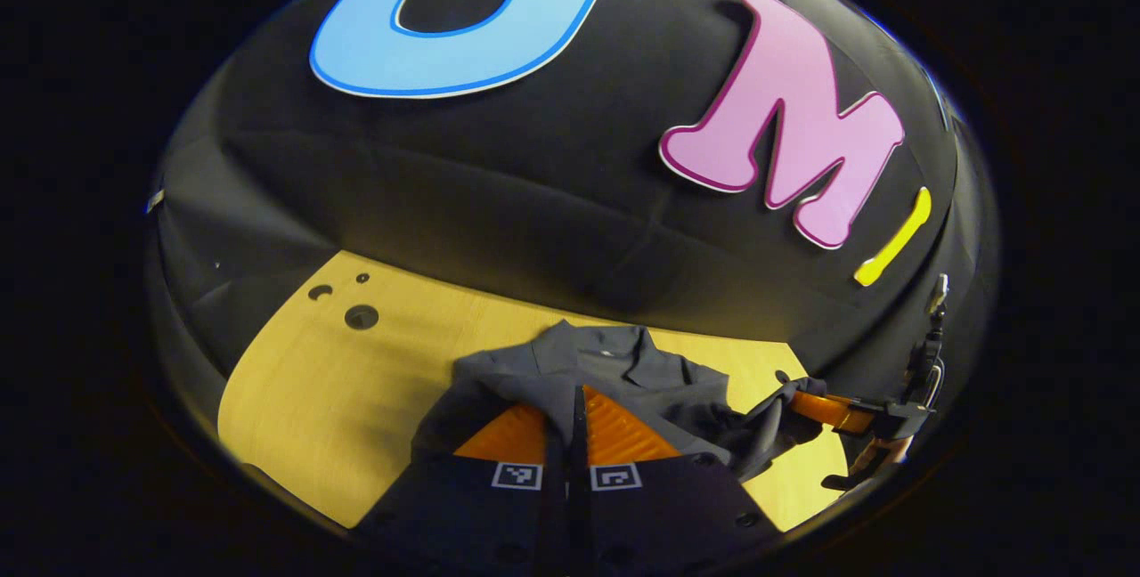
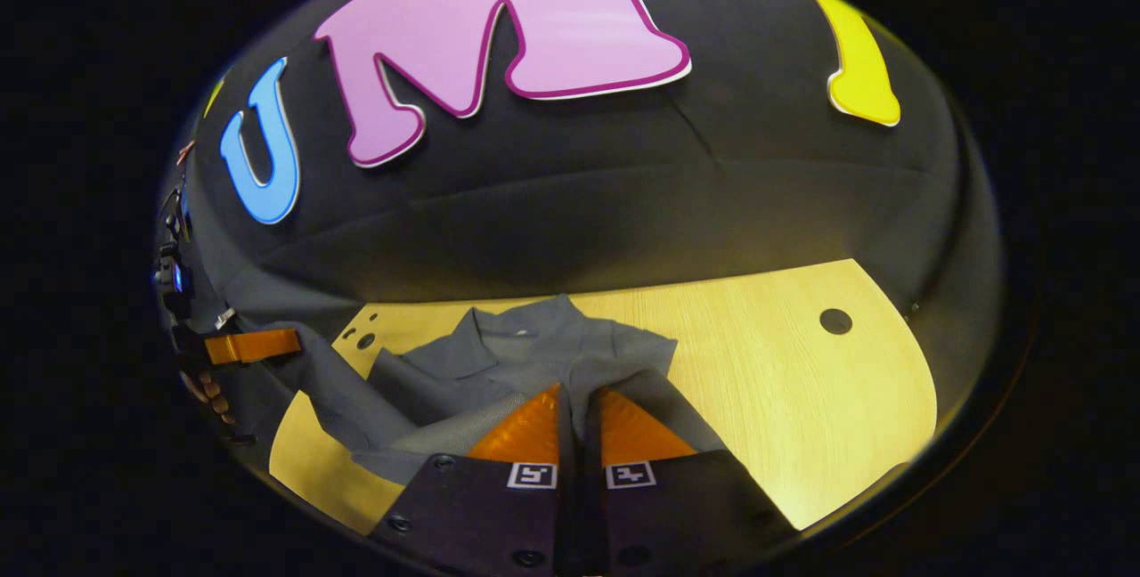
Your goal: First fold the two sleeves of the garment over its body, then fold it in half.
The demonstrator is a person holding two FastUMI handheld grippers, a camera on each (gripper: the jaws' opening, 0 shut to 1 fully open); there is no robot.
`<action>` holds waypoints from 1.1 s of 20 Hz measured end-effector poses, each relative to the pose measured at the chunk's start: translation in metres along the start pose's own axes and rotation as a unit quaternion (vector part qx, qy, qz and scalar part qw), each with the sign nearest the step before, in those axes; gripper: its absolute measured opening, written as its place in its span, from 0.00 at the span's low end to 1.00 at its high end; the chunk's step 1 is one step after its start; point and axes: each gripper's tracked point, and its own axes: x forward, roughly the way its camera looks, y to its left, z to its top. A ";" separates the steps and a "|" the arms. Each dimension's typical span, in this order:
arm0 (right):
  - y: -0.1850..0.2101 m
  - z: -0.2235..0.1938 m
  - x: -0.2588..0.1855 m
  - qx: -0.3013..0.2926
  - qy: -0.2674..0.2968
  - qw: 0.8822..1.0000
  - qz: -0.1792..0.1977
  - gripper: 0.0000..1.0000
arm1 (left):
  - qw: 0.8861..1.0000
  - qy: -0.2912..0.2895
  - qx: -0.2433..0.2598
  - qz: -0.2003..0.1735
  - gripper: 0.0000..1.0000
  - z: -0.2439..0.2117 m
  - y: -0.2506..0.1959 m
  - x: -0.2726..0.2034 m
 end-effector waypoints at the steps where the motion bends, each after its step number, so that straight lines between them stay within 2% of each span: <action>1: -0.002 0.004 0.010 -0.001 -0.002 1.000 -0.001 0.05 | 1.000 -0.002 0.003 0.004 0.05 0.005 0.004 0.012; 5: -0.006 0.023 0.050 -0.014 -0.018 1.000 -0.002 0.05 | 1.000 -0.010 0.009 0.018 0.05 0.012 0.026 0.062; 9: -0.011 0.035 0.086 -0.027 -0.023 0.999 -0.013 0.05 | 0.997 -0.010 -0.065 0.038 0.05 -0.002 0.053 0.102; 12: -0.020 0.023 0.111 -0.019 -0.010 0.999 -0.029 0.05 | 0.994 0.006 -0.081 0.072 0.05 -0.024 0.084 0.123; 13: -0.024 0.015 0.117 -0.019 -0.001 0.999 -0.033 0.07 | 0.993 0.015 -0.085 0.079 0.05 -0.031 0.090 0.128; 15: -0.028 0.002 0.121 -0.029 0.012 0.999 -0.041 0.24 | 0.991 0.018 -0.096 0.087 0.07 -0.035 0.091 0.131; 17: -0.033 0.006 0.118 -0.041 0.004 0.998 -0.048 0.26 | 0.992 0.009 -0.089 0.090 0.15 -0.027 0.093 0.123; 18: -0.033 0.008 0.112 -0.041 -0.002 0.998 -0.050 0.34 | 0.993 0.003 -0.078 0.091 0.24 -0.022 0.093 0.119; 19: -0.031 0.011 0.107 -0.035 -0.007 0.998 -0.049 0.67 | 0.994 -0.001 -0.068 0.089 0.32 -0.015 0.089 0.110; 20: -0.027 0.013 0.101 -0.028 -0.011 0.998 -0.047 0.56 | 0.995 -0.004 -0.055 0.080 0.60 -0.010 0.083 0.106; 21: -0.027 0.016 0.092 -0.023 -0.013 0.998 -0.048 0.72 | 0.996 -0.010 -0.039 0.075 0.65 -0.003 0.078 0.099; 22: -0.027 0.016 0.086 -0.020 -0.016 0.999 -0.048 0.75 | 0.997 -0.015 -0.019 0.076 0.72 0.004 0.075 0.089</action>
